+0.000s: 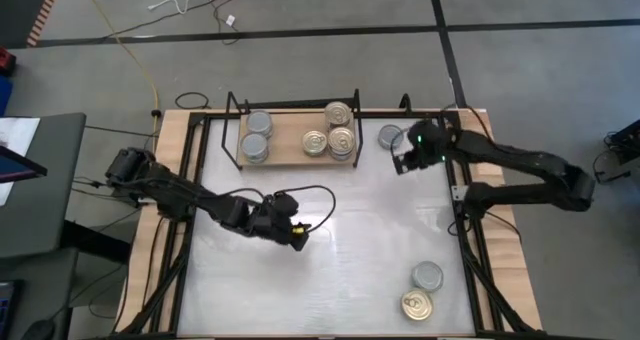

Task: Stack canned seafood by type on shelf
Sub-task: Put the green tuna can on the shelf

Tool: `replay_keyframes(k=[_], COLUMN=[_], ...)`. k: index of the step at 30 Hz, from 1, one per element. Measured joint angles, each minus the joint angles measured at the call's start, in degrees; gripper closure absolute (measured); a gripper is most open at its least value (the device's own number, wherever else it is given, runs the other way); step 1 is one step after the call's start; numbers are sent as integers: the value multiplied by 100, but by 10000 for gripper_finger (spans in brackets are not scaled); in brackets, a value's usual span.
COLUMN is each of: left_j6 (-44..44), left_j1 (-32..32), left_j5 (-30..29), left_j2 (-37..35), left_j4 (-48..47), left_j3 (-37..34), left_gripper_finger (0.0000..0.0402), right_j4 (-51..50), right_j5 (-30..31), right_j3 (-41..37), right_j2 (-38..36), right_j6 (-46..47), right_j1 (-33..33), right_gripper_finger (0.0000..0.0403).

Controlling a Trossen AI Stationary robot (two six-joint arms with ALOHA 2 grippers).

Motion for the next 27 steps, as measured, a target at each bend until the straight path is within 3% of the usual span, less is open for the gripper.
replay_keyframes(k=[2, 6, 15, 22, 27], left_j6=[20, 150, -481, -828, -1188], left_j1=[-183, -390, -426, -521, -689], left_j5=[-358, -531, -580, -582, -598], left_j2=[0, 0, 2, 2, 2], left_j4=[-16, -102, -595, -925, -1341], left_j3=[0, 0, -2, -2, -2], left_gripper_finger=[127, 127, 127, 127, 127], right_j4=[205, 645, 1311, 1422, 982], right_j5=[-165, -495, -221, -8, 86], right_j3=[1, 179, 1036, 1130, 1004], right_j2=[252, 1028, 2900, 3580, 3457], right_j6=[-333, -740, -1799, -2074, -2155], right_j1=[-475, -1095, -1626, -1801, -1421], right_gripper_finger=[391, 382, 387, 386, 386])
